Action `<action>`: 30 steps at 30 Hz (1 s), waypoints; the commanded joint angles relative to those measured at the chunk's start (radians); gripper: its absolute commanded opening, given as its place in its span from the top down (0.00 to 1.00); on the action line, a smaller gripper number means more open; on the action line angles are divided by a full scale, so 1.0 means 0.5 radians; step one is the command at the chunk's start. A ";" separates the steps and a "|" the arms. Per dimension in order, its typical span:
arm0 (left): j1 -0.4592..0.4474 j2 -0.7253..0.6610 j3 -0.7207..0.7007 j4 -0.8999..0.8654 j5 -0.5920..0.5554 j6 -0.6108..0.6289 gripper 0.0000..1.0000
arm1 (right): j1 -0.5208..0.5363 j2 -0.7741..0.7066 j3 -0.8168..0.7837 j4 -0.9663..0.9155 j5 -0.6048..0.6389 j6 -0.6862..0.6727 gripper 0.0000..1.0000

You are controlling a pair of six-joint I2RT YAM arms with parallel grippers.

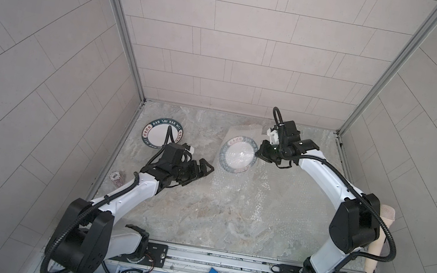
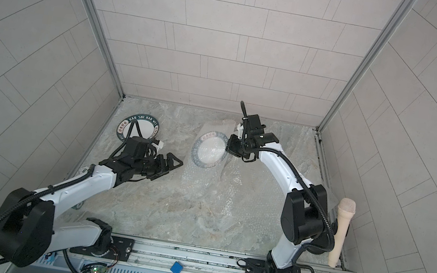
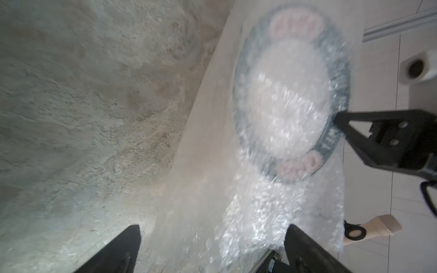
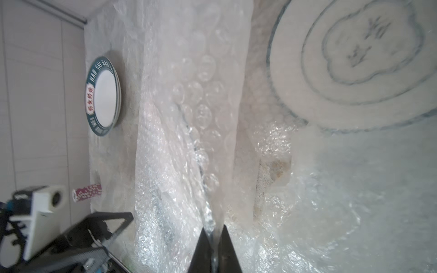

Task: Unpack dinner plates from bubble wrap
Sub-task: Unwrap the bubble wrap at the center of the board.

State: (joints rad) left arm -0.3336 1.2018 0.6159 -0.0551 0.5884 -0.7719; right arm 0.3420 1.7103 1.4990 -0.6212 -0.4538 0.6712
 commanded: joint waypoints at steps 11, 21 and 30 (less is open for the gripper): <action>-0.474 0.275 -0.297 1.006 -0.831 0.010 0.00 | -0.148 -0.276 0.195 -0.163 -0.114 0.230 1.00; -0.292 0.700 -0.190 1.640 -1.134 -0.233 0.02 | -0.270 -0.629 -0.202 -0.228 -0.134 0.168 1.00; 0.012 0.472 -0.093 1.482 -1.001 -0.087 0.02 | -0.136 -0.551 -0.433 -0.241 -0.164 -0.141 1.00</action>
State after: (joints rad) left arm -0.3435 1.4967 0.5537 0.6724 0.0917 -0.8345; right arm 0.2413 1.4178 1.2926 -0.7582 -0.5106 0.6689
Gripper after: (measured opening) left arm 0.977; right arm 0.088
